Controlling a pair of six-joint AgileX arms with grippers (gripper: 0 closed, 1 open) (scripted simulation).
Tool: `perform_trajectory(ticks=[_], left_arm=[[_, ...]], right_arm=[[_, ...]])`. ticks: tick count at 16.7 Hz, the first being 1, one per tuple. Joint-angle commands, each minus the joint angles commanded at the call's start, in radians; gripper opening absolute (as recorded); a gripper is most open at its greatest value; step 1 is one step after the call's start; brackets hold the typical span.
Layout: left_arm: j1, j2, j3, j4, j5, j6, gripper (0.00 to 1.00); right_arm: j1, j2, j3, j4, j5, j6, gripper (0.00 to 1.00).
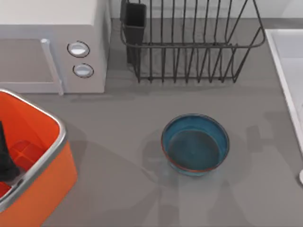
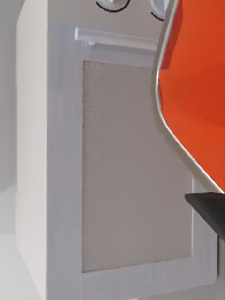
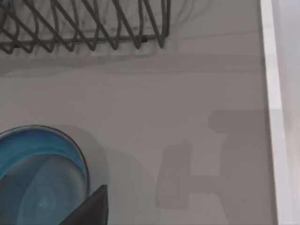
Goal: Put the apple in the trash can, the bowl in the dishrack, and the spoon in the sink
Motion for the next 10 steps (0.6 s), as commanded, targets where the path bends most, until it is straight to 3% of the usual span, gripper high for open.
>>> perform_trajectory(ticks=[5, 10], left_arm=[[0.000, 0.000, 0.000, 0.000, 0.000, 0.000, 1.00], [0.000, 0.000, 0.000, 0.000, 0.000, 0.000, 1.00]], right_arm=[[0.128, 0.568, 0.410, -0.338, 0.009, 0.129, 1.00], [0.228, 0.946, 0.740, -0.587, 0.008, 0.239, 1.00]])
